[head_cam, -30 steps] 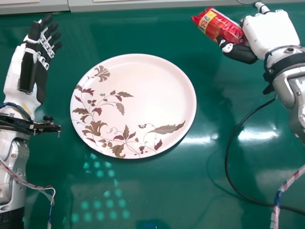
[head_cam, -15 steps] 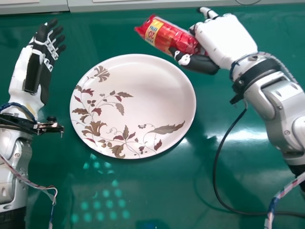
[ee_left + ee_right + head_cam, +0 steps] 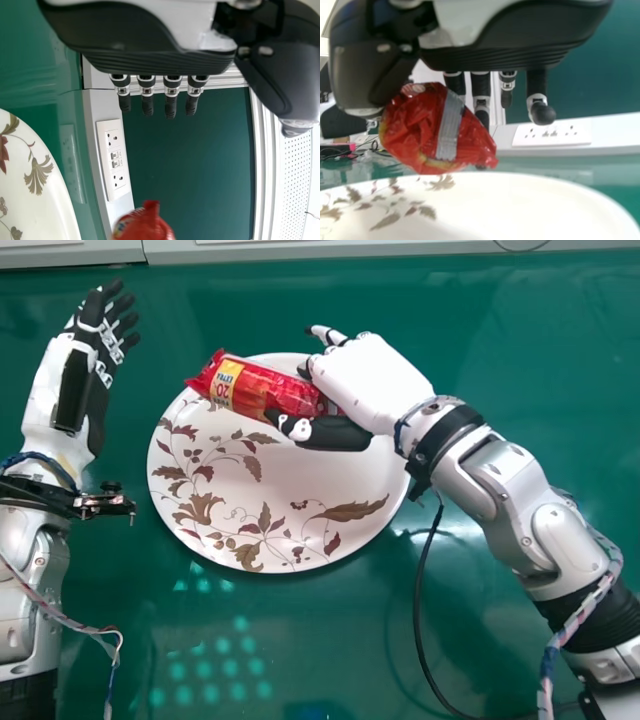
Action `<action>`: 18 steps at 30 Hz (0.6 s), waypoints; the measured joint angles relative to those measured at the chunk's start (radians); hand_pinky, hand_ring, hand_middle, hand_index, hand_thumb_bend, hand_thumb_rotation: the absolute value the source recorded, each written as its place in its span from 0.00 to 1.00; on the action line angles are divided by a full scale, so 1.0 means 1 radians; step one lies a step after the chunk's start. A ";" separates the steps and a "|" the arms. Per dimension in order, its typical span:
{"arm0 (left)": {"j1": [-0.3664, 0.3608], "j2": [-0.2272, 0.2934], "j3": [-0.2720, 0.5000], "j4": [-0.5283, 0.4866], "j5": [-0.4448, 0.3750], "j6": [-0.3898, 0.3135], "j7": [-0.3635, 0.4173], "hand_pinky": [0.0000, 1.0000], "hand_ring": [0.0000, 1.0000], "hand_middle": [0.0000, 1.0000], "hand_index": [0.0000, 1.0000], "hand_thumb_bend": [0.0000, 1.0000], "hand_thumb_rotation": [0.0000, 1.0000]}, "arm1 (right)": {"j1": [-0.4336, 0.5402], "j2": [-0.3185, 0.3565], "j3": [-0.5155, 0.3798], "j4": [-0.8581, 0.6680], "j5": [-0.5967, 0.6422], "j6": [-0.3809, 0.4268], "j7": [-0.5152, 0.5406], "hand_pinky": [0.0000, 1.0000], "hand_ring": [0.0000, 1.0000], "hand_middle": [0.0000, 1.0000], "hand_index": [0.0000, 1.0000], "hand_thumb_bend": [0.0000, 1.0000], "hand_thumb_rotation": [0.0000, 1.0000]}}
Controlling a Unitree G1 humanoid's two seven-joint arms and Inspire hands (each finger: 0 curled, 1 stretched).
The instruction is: Pick up biscuit and place it in the plate
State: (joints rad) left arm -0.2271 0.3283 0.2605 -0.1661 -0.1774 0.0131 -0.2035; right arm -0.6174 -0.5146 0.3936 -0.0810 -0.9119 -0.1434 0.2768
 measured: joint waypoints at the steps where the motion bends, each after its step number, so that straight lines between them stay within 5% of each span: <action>1: 0.000 0.000 0.000 0.000 0.000 0.000 0.000 1.00 1.00 1.00 1.00 0.92 0.71 | 0.005 0.004 0.004 0.007 0.000 -0.002 0.003 0.05 0.10 0.47 0.47 0.52 0.00; 14: -0.002 -0.001 0.000 0.000 -0.001 0.001 0.004 1.00 1.00 1.00 1.00 0.92 0.70 | 0.035 0.010 0.007 0.062 -0.002 -0.007 0.033 0.07 0.13 0.47 0.48 0.52 0.00; 17: -0.002 -0.001 0.000 0.000 -0.001 0.001 0.003 1.00 1.00 1.00 1.00 0.91 0.70 | 0.037 0.013 0.005 0.062 -0.004 0.002 0.026 0.22 0.33 0.46 0.54 0.51 0.00; 18: -0.002 -0.001 0.000 0.000 -0.001 0.001 0.003 1.00 1.00 1.00 1.00 0.92 0.69 | 0.038 0.012 0.003 0.062 -0.004 0.003 0.026 0.31 0.44 0.55 0.63 0.65 0.13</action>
State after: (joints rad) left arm -0.2289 0.3269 0.2607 -0.1664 -0.1786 0.0143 -0.2001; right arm -0.5796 -0.5024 0.3968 -0.0188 -0.9158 -0.1408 0.3028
